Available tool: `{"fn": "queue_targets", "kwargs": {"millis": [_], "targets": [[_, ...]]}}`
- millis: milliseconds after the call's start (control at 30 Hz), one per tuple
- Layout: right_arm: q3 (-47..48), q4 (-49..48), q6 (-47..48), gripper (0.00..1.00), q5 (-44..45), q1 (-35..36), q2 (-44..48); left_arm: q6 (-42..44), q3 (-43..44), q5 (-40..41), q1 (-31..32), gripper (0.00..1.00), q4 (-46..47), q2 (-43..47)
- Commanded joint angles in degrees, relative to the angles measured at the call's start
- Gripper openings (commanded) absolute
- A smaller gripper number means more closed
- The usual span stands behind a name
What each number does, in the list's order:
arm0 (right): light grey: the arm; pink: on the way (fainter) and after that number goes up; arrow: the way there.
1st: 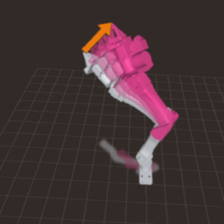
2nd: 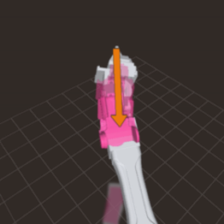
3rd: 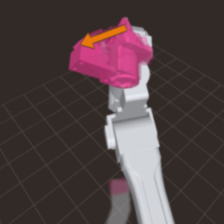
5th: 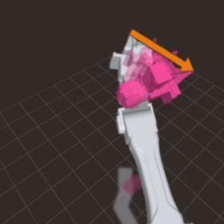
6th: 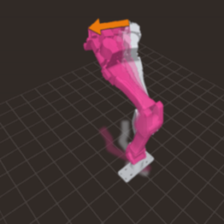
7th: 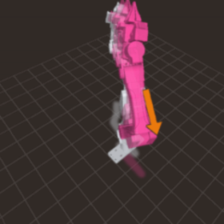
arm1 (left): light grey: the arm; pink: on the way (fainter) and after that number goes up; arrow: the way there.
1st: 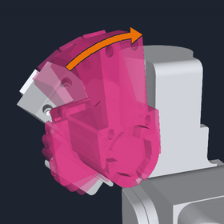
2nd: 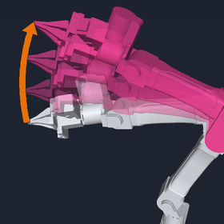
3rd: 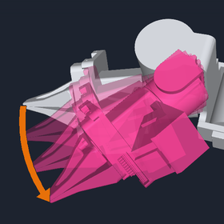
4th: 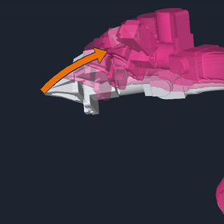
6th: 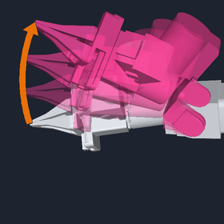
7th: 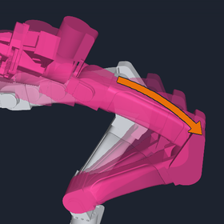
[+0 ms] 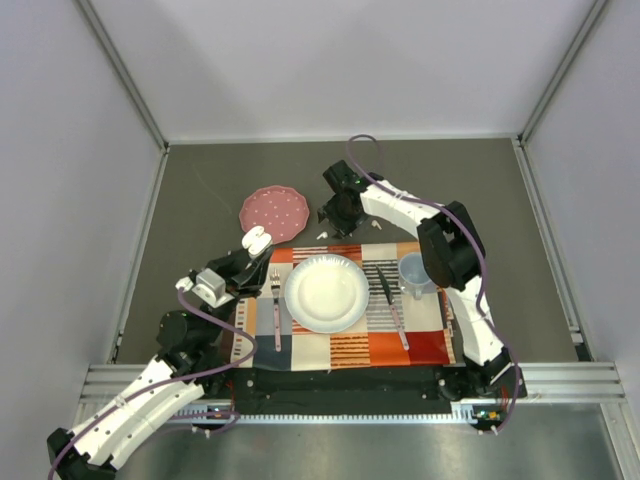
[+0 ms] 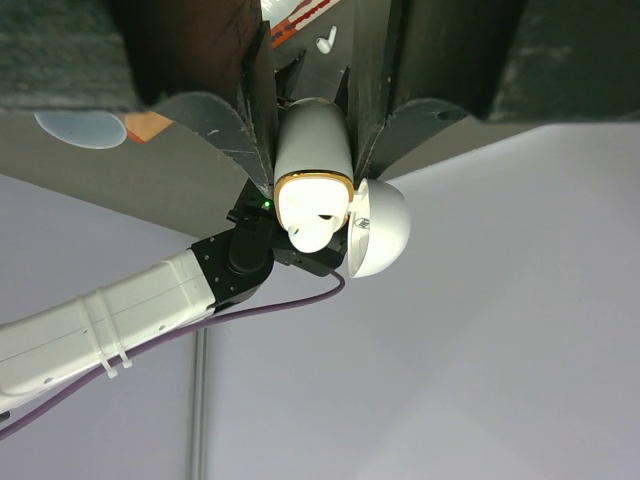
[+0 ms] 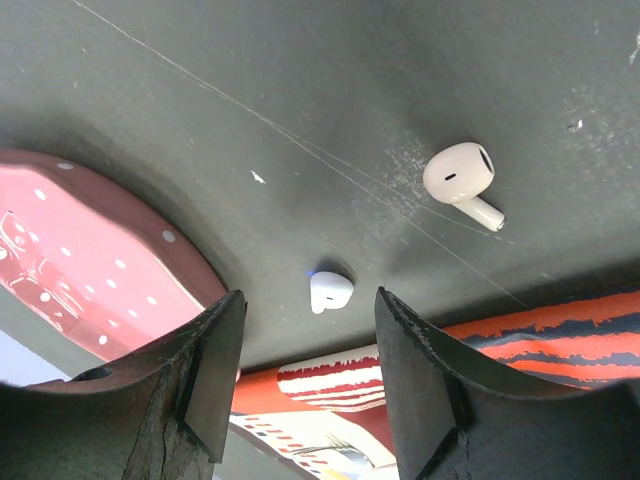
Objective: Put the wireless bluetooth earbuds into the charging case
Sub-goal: Move the left earbud to the center of the board.
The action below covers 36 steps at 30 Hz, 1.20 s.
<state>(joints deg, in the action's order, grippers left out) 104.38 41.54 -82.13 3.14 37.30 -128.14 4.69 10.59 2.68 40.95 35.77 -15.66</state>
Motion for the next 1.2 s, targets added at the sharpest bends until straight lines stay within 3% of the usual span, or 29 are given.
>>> {"fn": "queue_targets", "kwargs": {"millis": [0, 467, 633, 933, 1167], "targets": [[1.97, 0.56, -1.02, 0.54, -0.24, -0.56, -1.24, 0.5, -0.13, 1.01, -0.34, 0.0, 2.02, 0.1], [3.11, 0.47, -1.81, 0.49, -1.82, -0.56, -3.17, 0.94, -0.04, 2.6, -0.26, 0.0, 1.67, 0.98], [3.2, 0.47, -2.33, 0.38, -1.73, -0.56, -3.61, 1.11, 0.13, 2.68, -0.34, 0.0, 1.58, 0.89], [2.32, 0.47, -2.69, 0.32, -1.2, -0.65, -3.7, 1.11, 0.05, 2.77, -0.34, 0.0, 1.23, 0.98], [1.53, 0.56, -2.86, 0.33, 0.46, -0.65, -3.08, 1.02, -0.04, 2.86, -0.26, 0.0, 1.14, 0.89]]}}
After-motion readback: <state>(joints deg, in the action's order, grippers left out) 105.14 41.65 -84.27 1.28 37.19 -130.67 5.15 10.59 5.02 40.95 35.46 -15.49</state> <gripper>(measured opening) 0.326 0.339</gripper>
